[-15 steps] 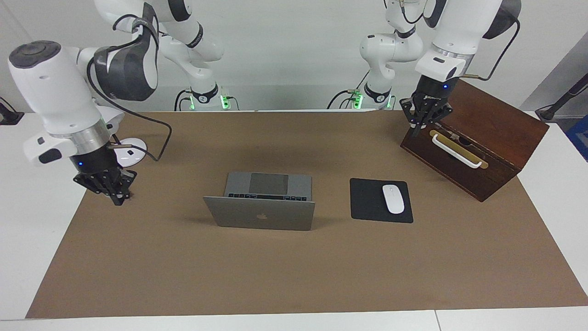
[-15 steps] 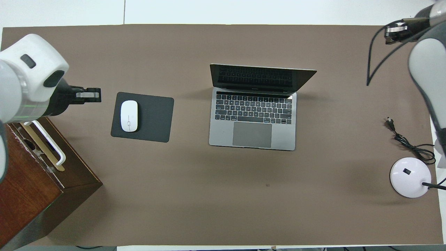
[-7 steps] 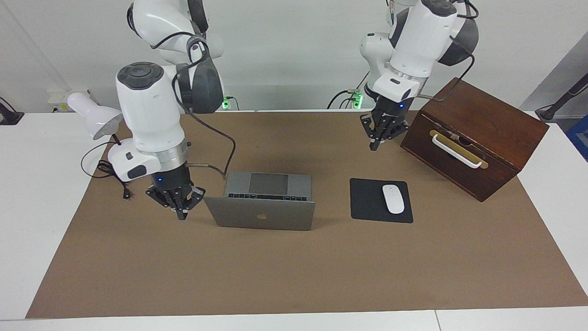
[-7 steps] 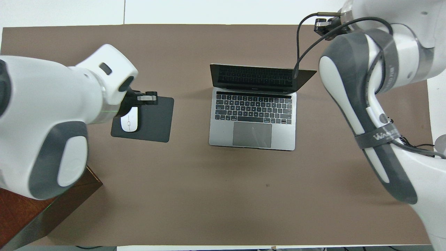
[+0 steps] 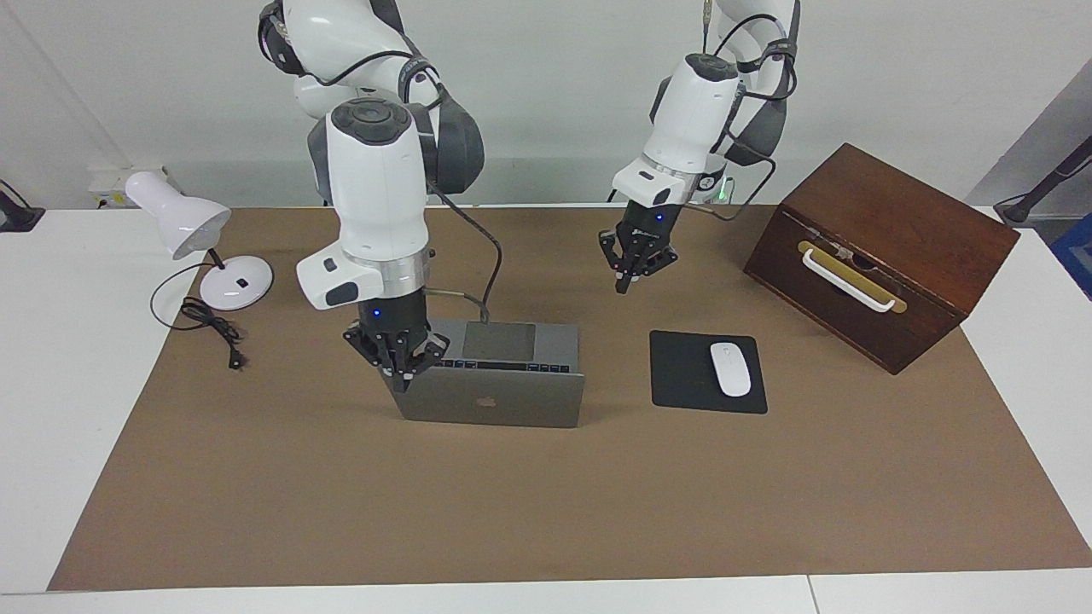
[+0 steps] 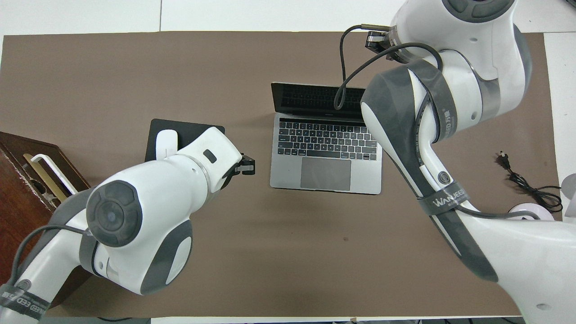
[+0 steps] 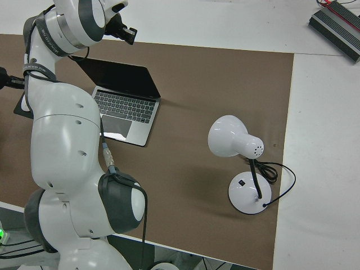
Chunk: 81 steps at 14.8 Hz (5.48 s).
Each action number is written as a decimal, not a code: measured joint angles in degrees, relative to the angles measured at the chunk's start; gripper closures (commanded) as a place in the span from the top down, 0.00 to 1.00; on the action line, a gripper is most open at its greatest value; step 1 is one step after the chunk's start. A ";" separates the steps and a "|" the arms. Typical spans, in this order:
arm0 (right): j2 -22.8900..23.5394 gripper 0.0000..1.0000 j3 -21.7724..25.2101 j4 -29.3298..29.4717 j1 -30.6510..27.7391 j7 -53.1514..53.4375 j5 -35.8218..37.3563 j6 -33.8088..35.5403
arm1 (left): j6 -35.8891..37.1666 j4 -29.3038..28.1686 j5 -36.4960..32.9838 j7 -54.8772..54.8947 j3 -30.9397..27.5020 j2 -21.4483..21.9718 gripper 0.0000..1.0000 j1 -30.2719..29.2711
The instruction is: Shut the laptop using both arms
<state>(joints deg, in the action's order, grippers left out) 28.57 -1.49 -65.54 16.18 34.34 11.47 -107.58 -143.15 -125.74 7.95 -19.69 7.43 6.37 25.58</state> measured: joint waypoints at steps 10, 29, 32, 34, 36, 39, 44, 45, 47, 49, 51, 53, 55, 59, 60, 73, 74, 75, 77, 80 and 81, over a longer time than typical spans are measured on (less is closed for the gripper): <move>1.80 0.00 -0.30 0.03 1.36 -11.77 1.45 -4.70 | -27.07 -14.69 0.08 -0.32 -0.08 -1.75 0.00 7.90; 4.76 0.00 -0.13 0.19 8.06 -11.21 1.46 -10.88 | -43.90 -14.54 0.08 9.67 -0.51 -15.71 0.00 9.30; 5.18 0.00 -0.10 0.18 7.75 -11.21 1.46 -11.06 | -45.29 -14.29 0.07 10.10 -0.44 -17.68 0.00 9.32; 5.19 0.00 -0.10 0.19 7.44 -11.21 1.45 -11.09 | -46.22 -14.04 0.07 10.16 -0.39 -18.81 0.00 9.37; 5.19 0.00 -0.10 0.19 7.31 -11.21 1.45 -11.11 | -47.18 -13.76 0.07 10.22 -0.36 -20.00 0.00 9.39; 5.19 0.00 -0.10 0.18 7.29 -11.21 0.88 -11.13 | -48.15 -13.48 0.07 10.29 -0.33 -21.24 0.00 9.41; 5.39 0.00 -0.10 -0.79 6.28 -11.20 -0.44 -10.89 | -48.36 -13.38 0.05 11.18 -0.31 -21.39 0.00 9.43; 5.39 0.00 -0.12 -0.96 6.21 -11.20 -1.00 -10.71 | -48.37 -13.37 0.05 12.31 -0.30 -21.40 0.00 9.43; 5.40 0.00 -0.12 -1.29 5.91 -11.20 -3.79 -10.07 | -48.39 -13.37 0.05 14.34 -0.28 -21.43 0.00 9.43; 5.39 0.00 -0.12 -1.33 5.52 -11.20 -6.09 -8.11 | -48.40 -13.37 0.05 15.81 -0.26 -21.45 0.00 9.43; 5.30 0.00 -0.14 -1.32 5.39 -11.20 -7.79 -5.56 | -48.40 -13.38 0.05 16.71 -0.25 -21.46 0.00 9.43; 5.05 0.00 -0.14 -1.32 5.33 -11.20 -10.01 -2.41 | -48.47 -13.39 0.05 17.34 -0.24 -21.49 0.00 9.43; 4.71 0.00 -0.14 -1.30 5.24 -11.20 -12.57 0.48 | -48.73 -13.45 0.05 17.57 -0.22 -21.55 0.00 9.43; 4.21 0.00 -0.13 -2.22 3.97 -11.20 -16.38 4.11 | -49.18 -13.56 0.05 17.67 -0.21 -21.64 0.00 9.43; 4.17 0.00 -0.14 -2.83 3.62 -11.20 -16.81 4.14 | -49.23 -13.57 0.05 17.73 -0.20 -21.65 0.00 9.43; 4.17 0.00 -0.18 -11.07 3.46 -11.20 -16.98 -0.07 | -49.50 -13.62 0.04 18.62 -0.18 -21.74 0.00 9.44; 4.17 0.00 -0.19 -11.92 3.46 -11.20 -16.98 -1.06 | -49.51 -13.62 0.04 18.67 -0.18 -21.75 0.00 9.44; 4.17 0.00 -0.19 -12.68 3.47 -11.20 -16.98 -1.94 | -49.52 -13.62 0.04 18.78 -0.18 -21.75 0.00 9.44; 4.18 0.00 -0.20 -14.16 3.47 -11.20 -16.98 -3.89 | -49.53 -13.62 0.04 19.21 -0.18 -21.76 0.00 9.44; 4.20 0.00 -0.20 -16.48 3.48 -11.22 -16.98 -6.66 | -49.54 -13.63 0.04 19.47 -0.18 -21.76 0.00 9.44; 4.20 0.00 -0.21 -17.07 3.49 -11.24 -16.98 -7.29 | -49.56 -13.63 0.04 19.53 -0.17 -21.77 0.00 9.44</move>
<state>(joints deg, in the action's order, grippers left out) 32.76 -1.70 -82.61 19.66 23.10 -5.50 -114.87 -192.71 -139.37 8.00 -0.16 7.26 -15.40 35.01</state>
